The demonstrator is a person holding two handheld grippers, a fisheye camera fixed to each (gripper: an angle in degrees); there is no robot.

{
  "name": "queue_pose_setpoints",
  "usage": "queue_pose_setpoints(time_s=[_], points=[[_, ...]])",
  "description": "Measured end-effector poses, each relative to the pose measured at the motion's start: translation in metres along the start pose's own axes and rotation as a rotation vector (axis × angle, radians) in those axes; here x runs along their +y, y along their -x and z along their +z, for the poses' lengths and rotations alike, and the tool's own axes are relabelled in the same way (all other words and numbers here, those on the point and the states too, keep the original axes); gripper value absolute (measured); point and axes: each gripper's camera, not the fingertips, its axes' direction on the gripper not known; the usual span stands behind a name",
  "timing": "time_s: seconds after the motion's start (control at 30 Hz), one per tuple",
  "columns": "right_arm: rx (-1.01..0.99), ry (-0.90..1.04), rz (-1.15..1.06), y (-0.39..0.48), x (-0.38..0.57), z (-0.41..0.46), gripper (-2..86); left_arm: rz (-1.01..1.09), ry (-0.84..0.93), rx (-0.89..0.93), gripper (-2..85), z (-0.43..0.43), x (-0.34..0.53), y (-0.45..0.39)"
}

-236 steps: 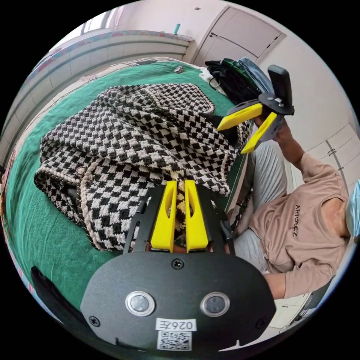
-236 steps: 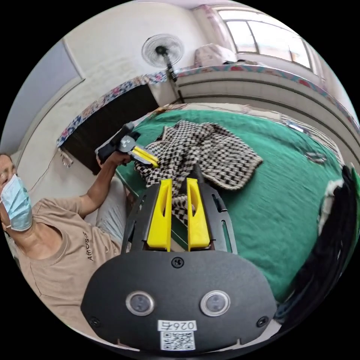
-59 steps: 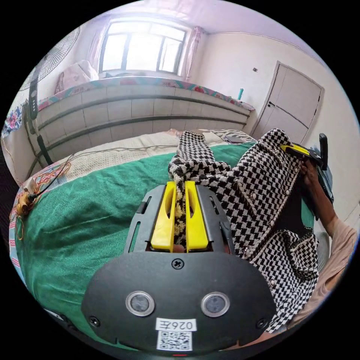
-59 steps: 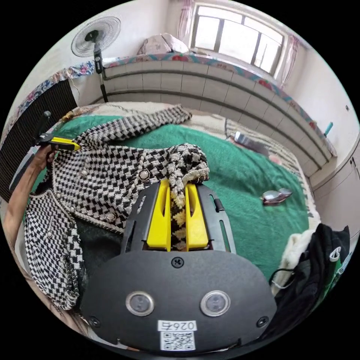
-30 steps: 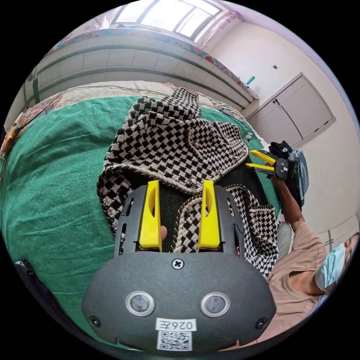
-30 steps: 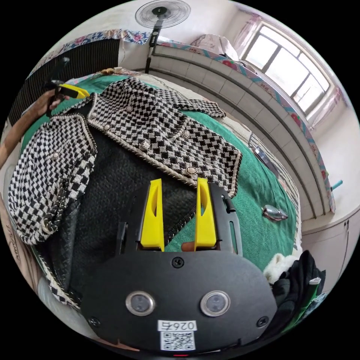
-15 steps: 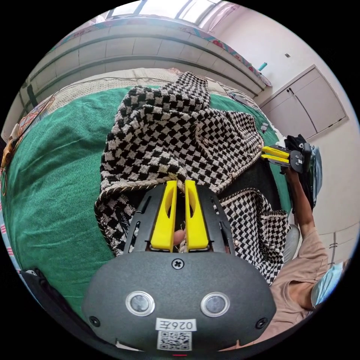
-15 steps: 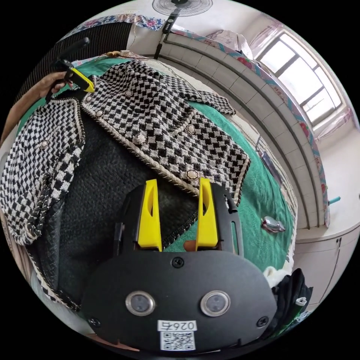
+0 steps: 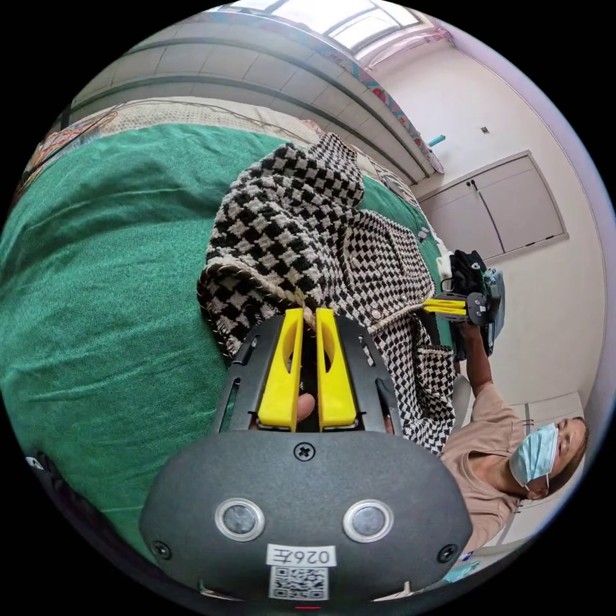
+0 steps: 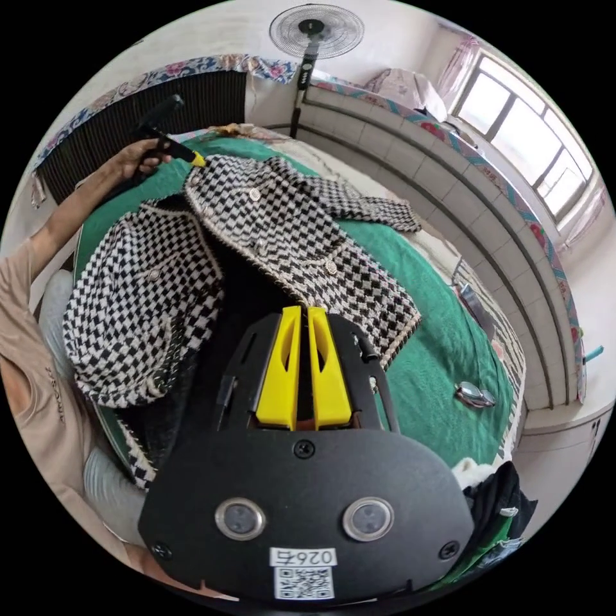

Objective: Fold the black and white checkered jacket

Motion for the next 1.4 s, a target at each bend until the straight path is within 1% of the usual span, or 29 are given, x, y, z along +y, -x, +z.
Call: queue_pose_setpoints(time_s=[0.07,0.17,0.23,0.37,0.4,0.47,0.53,0.57,0.63,0.7,0.87,0.97,1.03,1.1,1.17,1.2,1.27,1.3,1.33,1.37,1.4], points=[[0.036,-0.031,0.01,0.003,0.005,0.002,-1.2,-0.012,-0.036,0.03,2.8,-0.002,0.007,0.004],[-0.002,-0.072,0.036,-0.01,0.013,-0.013,-1.2,-0.016,-0.04,0.044,3.0,-0.005,0.014,0.004],[-0.071,-0.111,0.086,-0.027,0.023,-0.017,-1.0,-0.011,-0.048,0.021,3.5,-0.005,0.02,-0.001],[-0.182,-0.095,0.148,-0.044,0.035,0.004,0.6,0.002,-0.114,-0.004,5.0,-0.012,0.042,-0.011],[-0.199,-0.116,0.166,-0.047,0.041,0.001,1.5,0.002,-0.135,-0.023,5.5,-0.017,0.054,-0.017],[-0.227,-0.083,0.173,-0.051,0.048,-0.006,2.8,0.015,-0.161,-0.054,6.3,-0.027,0.075,-0.028],[-0.222,-0.082,0.193,-0.048,0.06,-0.024,4.2,0.053,-0.222,-0.145,6.8,-0.043,0.107,-0.05],[-0.222,-0.095,0.193,-0.045,0.064,-0.03,4.5,0.057,-0.241,-0.168,6.9,-0.046,0.115,-0.056],[-0.247,-0.162,0.178,-0.027,0.078,-0.056,5.5,0.093,-0.348,-0.229,7.3,-0.059,0.144,-0.079],[-0.266,-0.213,0.162,-0.01,0.086,-0.073,5.8,0.113,-0.412,-0.247,7.6,-0.063,0.161,-0.094],[-0.322,-0.193,0.154,0.032,0.087,-0.086,6.8,0.086,-0.363,-0.224,8.7,-0.043,0.175,-0.115],[-0.218,-0.178,0.198,0.051,0.083,-0.082,6.6,0.069,-0.282,-0.184,7.8,-0.019,0.184,-0.121],[-0.108,-0.119,0.229,0.059,0.081,-0.068,5.4,0.116,-0.23,-0.133,5.0,-0.014,0.186,-0.137],[-0.098,-0.093,0.221,0.064,0.084,-0.06,3.2,0.151,-0.268,-0.169,4.9,-0.017,0.19,-0.151],[-0.116,-0.133,0.226,0.069,0.093,-0.064,1.2,0.167,-0.32,-0.228,5.1,-0.02,0.194,-0.161],[-0.137,-0.172,0.177,0.076,0.099,-0.074,0.2,0.169,-0.339,-0.264,5.8,-0.021,0.196,-0.165],[-0.224,-0.239,-0.004,0.096,0.109,-0.096,-0.1,0.162,-0.324,-0.326,6.6,-0.019,0.196,-0.167],[-0.324,-0.239,-0.158,0.112,0.115,-0.106,-0.2,0.156,-0.3,-0.372,6.8,-0.015,0.196,-0.167],[-0.377,-0.19,-0.254,0.129,0.116,-0.108,-0.2,0.155,-0.27,-0.404,6.9,-0.01,0.195,-0.167],[-0.375,-0.161,-0.282,0.137,0.116,-0.107,-0.2,0.153,-0.252,-0.417,6.7,-0.007,0.194,-0.166],[-0.346,-0.078,-0.328,0.154,0.114,-0.097,0.1,0.146,-0.214,-0.436,6.3,-0.001,0.193,-0.163]])
